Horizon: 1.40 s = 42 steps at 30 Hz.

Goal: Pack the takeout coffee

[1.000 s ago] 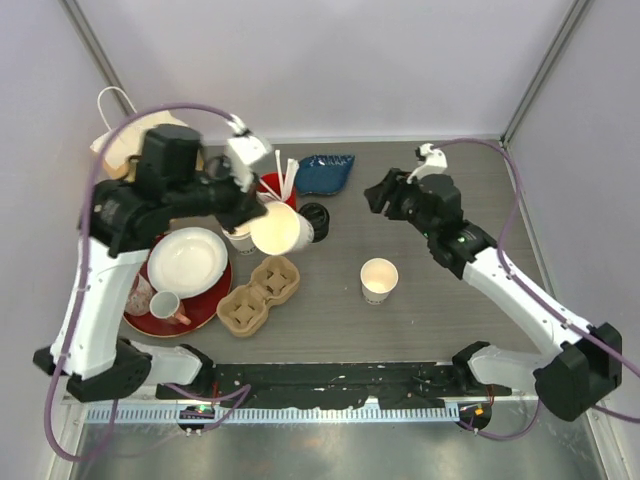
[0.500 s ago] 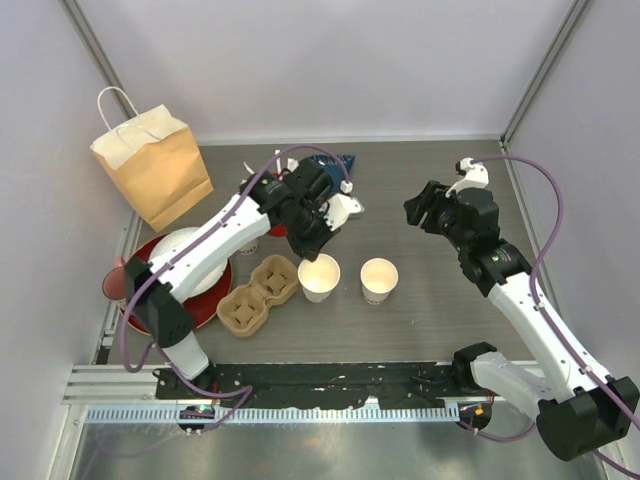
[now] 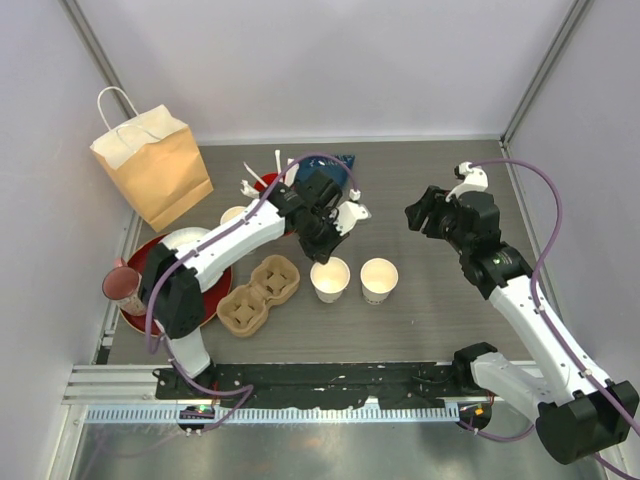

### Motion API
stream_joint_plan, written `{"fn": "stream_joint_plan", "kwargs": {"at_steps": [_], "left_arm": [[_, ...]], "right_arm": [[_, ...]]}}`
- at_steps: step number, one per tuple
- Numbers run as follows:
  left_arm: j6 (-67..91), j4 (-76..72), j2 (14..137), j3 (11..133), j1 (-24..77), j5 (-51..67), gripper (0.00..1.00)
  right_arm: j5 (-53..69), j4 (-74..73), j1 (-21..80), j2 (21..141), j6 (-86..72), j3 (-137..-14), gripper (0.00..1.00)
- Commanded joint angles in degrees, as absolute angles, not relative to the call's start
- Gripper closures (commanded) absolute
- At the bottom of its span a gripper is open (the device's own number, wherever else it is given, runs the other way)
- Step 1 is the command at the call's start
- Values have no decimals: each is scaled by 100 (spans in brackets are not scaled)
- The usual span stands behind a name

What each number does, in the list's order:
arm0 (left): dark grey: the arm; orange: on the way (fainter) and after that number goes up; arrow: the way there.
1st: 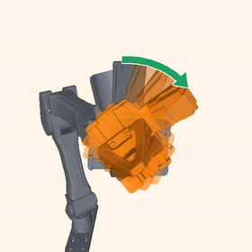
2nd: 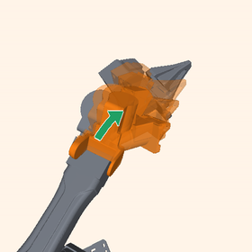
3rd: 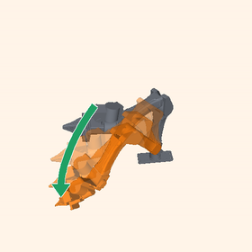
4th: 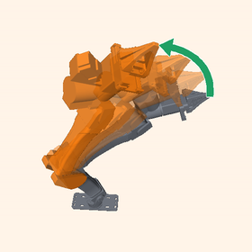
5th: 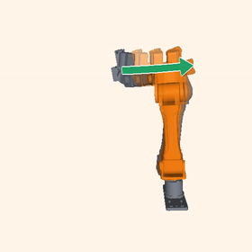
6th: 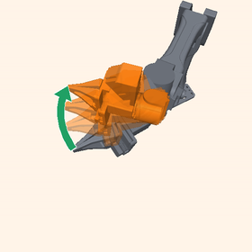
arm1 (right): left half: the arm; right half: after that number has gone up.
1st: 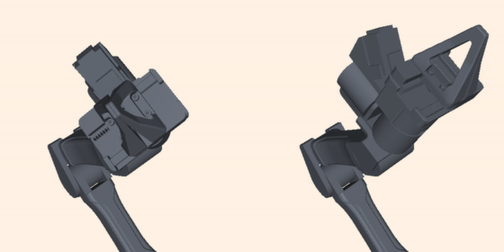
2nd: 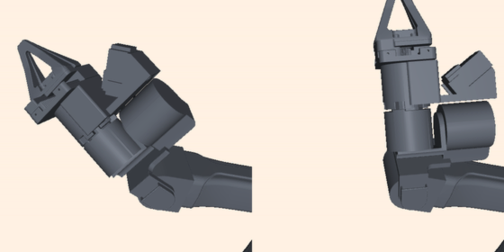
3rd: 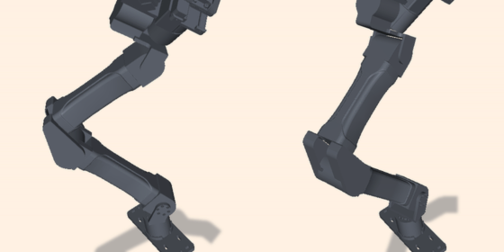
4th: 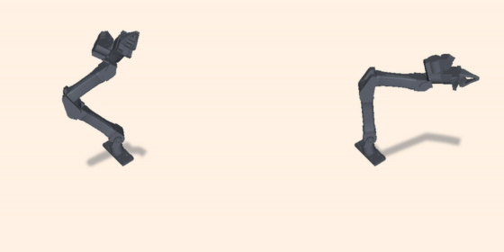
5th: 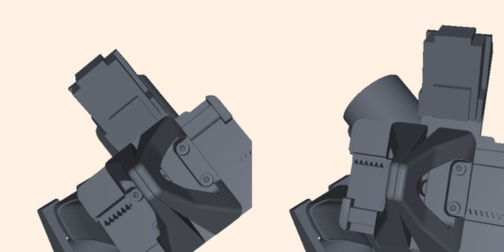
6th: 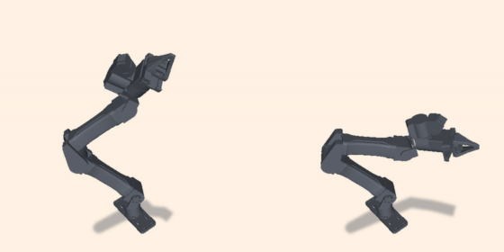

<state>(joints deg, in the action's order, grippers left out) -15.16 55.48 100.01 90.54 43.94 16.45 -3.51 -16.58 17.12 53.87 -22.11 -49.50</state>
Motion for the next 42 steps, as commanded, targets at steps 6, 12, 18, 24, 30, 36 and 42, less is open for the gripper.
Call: {"fn": "stream_joint_plan", "kwargs": {"at_steps": [6,12,18,24,30,36,42], "left_arm": [[-1731,5194,10345,9053,4140,2118,100],[-1846,5221,10371,8930,4131,2162,100],[-1907,5344,10222,9035,4131,2198,61],[-1873,5537,9766,9561,4070,1742,34],[-1213,5713,8887,10089,3315,1248,20],[-1116,5932,7780,9854,2016,1397,10],[-1116,6055,7277,9256,1047,1424,7]], "right_arm": [[-237,-1573,1679,5159,-2057,-4922,38],[-220,-1573,1670,5150,-2048,-4922,37],[-141,-1582,1679,5203,-2004,-4992,37],[-79,-1705,1679,5589,-1864,-5334,36],[307,-1521,1775,6615,-1855,-6020,37],[448,-1608,2601,8231,-601,-7291,35],[273,-2530,2953,10078,-473,-9162,42]]}}
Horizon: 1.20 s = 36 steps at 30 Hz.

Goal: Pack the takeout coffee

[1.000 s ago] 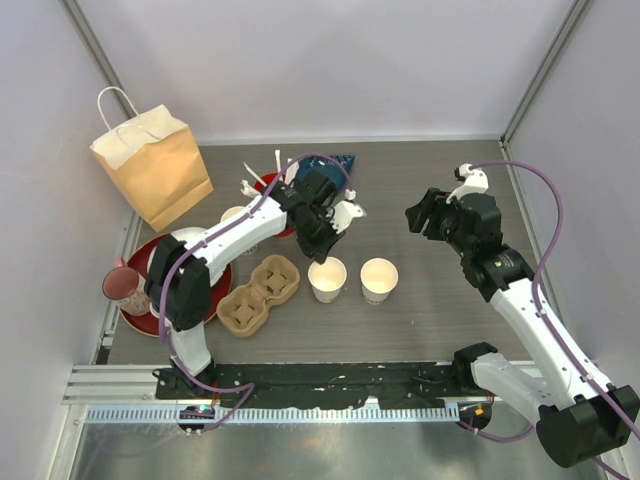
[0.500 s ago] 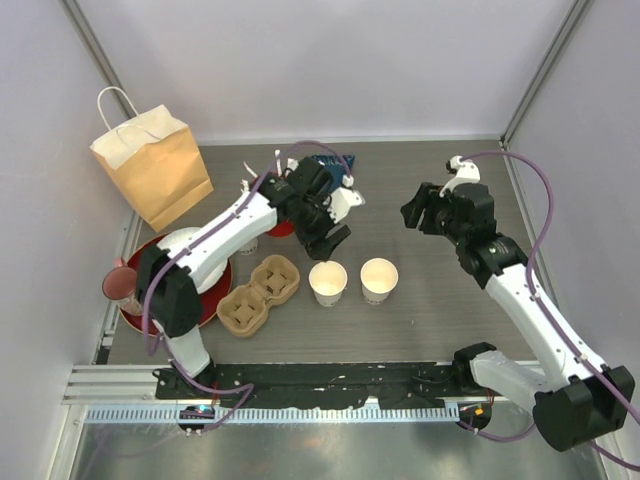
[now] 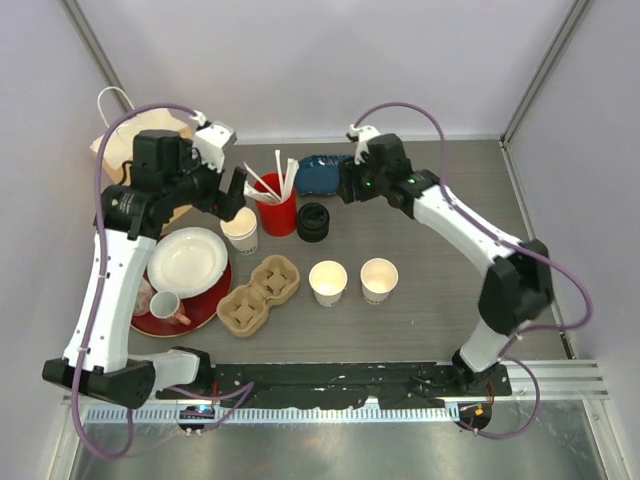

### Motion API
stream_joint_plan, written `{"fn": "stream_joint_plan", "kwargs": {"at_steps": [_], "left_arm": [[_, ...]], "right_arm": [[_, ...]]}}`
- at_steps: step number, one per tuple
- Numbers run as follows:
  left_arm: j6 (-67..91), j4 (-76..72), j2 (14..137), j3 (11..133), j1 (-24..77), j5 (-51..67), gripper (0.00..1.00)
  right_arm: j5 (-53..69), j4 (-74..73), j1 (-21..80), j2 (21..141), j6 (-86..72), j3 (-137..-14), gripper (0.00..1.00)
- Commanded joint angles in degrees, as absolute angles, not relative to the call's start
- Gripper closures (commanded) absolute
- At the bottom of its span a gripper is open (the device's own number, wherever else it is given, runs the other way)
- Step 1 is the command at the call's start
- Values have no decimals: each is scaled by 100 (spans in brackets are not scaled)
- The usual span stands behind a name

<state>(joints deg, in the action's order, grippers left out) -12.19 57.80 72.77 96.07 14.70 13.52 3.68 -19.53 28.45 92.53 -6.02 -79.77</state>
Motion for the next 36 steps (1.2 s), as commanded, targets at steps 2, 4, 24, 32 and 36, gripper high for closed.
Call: {"fn": "stream_joint_plan", "kwargs": {"at_steps": [2,4,24,32,36], "left_arm": [[-1116,6099,7277,9141,809,1581,8],[-1116,6100,7295,9097,686,1687,8],[-1195,6196,7462,9220,466,2013,9],[-1222,6144,7453,9132,457,1995,9],[-1230,6135,7462,9149,448,2013,9]], "right_arm": [[36,-2550,3084,10546,-615,-9351,44],[-393,-2383,3409,10861,-633,-9404,44],[-598,-2689,3656,12058,-765,-10257,58],[-571,-2690,3700,11901,-756,-10090,60],[-554,-2663,3718,11725,-765,-10037,61]]}}
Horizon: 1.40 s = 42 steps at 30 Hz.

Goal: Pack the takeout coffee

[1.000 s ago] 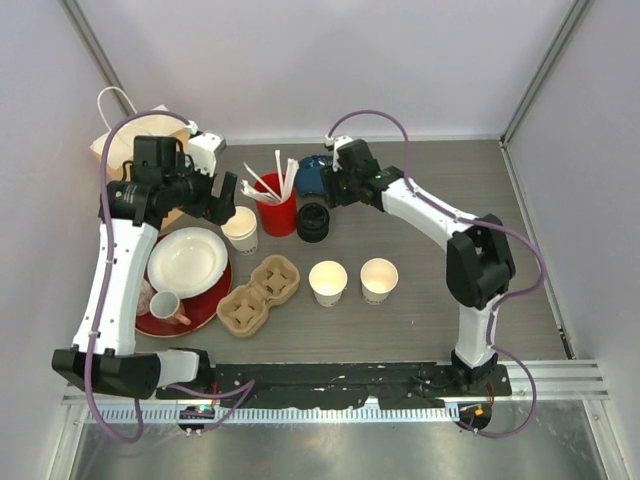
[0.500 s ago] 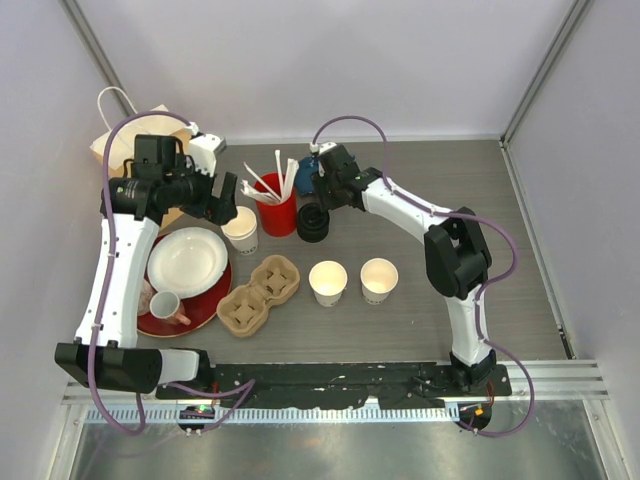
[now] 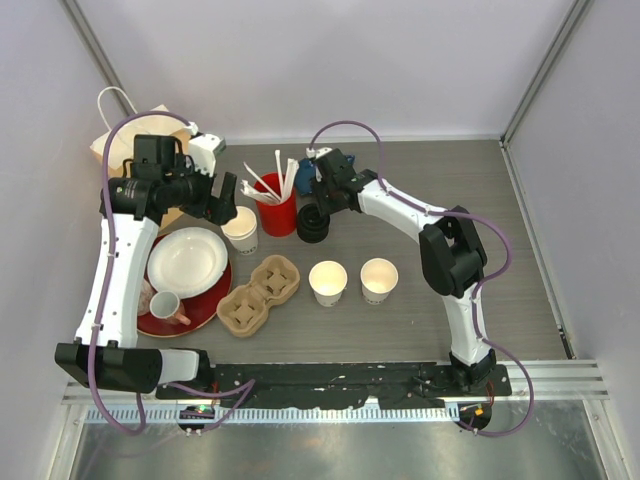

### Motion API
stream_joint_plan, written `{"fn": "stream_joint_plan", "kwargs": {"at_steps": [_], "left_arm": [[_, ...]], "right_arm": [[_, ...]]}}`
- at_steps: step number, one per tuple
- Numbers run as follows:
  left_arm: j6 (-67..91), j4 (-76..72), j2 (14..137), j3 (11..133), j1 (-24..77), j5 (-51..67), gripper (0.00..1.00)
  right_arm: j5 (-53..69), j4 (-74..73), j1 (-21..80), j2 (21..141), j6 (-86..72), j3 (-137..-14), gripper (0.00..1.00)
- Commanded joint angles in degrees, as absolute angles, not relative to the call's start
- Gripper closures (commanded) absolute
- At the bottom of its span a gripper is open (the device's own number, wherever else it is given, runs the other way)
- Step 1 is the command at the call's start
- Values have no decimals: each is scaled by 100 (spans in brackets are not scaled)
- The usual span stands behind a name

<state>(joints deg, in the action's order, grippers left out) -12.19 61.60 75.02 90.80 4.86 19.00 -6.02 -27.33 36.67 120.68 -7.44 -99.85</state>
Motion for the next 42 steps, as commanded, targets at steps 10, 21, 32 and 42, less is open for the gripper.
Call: {"fn": "stream_joint_plan", "kwargs": {"at_steps": [10,21,32,42], "left_arm": [[-1248,6144,7453,9167,439,1995,9],[-1283,6152,7462,9176,448,2030,9],[-1292,6161,7462,9193,439,2074,9],[-1301,6223,7453,9185,448,2206,9]], "right_arm": [[-475,-2768,3709,11847,-738,-10019,67],[-492,-2777,3709,11629,-703,-10046,99],[-615,-2892,3718,11242,-633,-10020,99],[-659,-3445,3726,11040,-396,-10283,99]]}}
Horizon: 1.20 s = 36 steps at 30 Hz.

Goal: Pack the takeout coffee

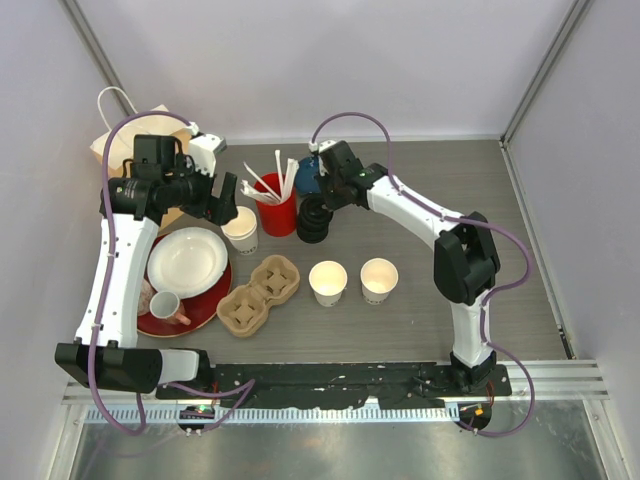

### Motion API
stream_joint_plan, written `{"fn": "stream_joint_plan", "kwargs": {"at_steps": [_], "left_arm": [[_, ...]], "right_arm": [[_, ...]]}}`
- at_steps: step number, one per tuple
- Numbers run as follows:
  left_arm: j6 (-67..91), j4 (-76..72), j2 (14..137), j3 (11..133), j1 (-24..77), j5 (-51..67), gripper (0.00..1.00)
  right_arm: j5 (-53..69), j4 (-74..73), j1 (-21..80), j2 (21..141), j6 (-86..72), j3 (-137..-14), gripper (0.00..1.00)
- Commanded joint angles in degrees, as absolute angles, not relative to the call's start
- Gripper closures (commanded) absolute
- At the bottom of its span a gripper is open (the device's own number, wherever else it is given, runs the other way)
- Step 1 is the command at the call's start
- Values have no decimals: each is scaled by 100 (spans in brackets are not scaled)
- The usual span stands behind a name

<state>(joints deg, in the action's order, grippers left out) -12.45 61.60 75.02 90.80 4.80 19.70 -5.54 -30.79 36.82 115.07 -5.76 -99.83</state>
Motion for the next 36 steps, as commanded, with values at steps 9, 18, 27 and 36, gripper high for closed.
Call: {"fn": "stream_joint_plan", "kwargs": {"at_steps": [9,18,27,36], "left_arm": [[-1301,6626,7567,9378,536,2707,13],[-1476,7075,7392,9176,870,2690,13],[-1415,7049,7374,9114,905,2672,14],[-1424,7040,7365,9079,932,2593,14]], "right_arm": [[-668,-4919,4095,9906,210,-10231,99],[-870,-5449,5141,9158,71,-9264,99],[-1116,-5572,5502,9290,-167,-8956,99],[-1002,-5291,5502,9597,-35,-8956,99]]}}
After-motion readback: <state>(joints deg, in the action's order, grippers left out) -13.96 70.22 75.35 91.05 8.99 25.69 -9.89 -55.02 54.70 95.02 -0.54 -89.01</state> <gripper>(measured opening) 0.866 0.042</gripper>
